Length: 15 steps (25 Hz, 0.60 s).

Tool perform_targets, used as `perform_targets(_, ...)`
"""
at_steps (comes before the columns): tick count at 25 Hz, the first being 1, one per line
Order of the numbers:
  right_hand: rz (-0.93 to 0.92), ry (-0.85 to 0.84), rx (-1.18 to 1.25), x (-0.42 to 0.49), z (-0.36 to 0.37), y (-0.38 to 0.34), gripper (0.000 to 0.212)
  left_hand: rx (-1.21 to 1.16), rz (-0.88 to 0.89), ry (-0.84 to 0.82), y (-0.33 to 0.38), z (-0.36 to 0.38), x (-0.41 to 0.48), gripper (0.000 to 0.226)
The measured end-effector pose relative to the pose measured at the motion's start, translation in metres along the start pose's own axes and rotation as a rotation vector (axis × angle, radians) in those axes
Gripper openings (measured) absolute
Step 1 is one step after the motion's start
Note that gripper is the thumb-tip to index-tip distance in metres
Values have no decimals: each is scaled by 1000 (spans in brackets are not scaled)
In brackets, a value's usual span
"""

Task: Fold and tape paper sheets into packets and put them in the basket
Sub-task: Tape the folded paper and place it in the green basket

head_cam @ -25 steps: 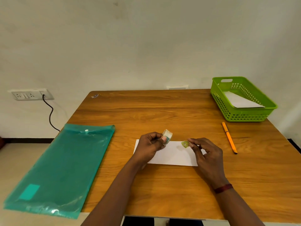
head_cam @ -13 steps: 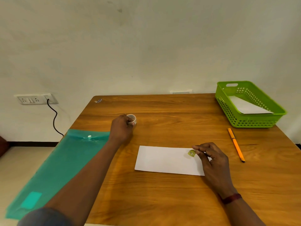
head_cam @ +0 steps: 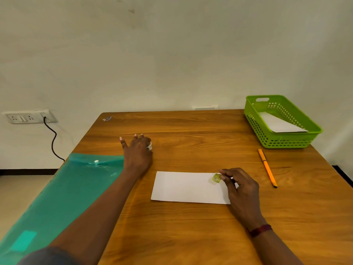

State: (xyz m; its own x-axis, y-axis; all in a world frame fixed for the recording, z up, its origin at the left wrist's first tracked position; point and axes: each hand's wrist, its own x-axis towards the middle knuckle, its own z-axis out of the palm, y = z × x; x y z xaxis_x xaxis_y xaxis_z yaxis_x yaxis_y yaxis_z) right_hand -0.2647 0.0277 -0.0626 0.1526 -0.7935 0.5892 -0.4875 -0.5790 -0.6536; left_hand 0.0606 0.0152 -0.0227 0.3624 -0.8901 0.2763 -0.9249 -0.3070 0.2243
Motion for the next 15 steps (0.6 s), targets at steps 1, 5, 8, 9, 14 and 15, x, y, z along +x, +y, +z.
perform_targets(1, 13, 10, 4, 0, 0, 0, 21, -37, 10, 18, 8, 0, -6, 35)
perform_targets(5, 21, 11, 22, 0, -1, 0, 19, -199, 104, 7, 50, 1, -38, 36)
perform_targets(8, 15, 26, 5, 0, -3, 0, 20, -329, 213, -47, 86, 5, -69, 38)
perform_targets(9, 25, 49, 20, 1, -4, 0, 20, -340, 257, -67, 97, 6, -80, 39)
perform_targets(14, 183, 187, 142, 7, -19, 10, 20, -366, 403, -133, 147, 9, -120, 46)
perform_targets(15, 196, 184, 137, 8, -25, 14, 20, -356, 437, -144, 154, 11, -125, 46)
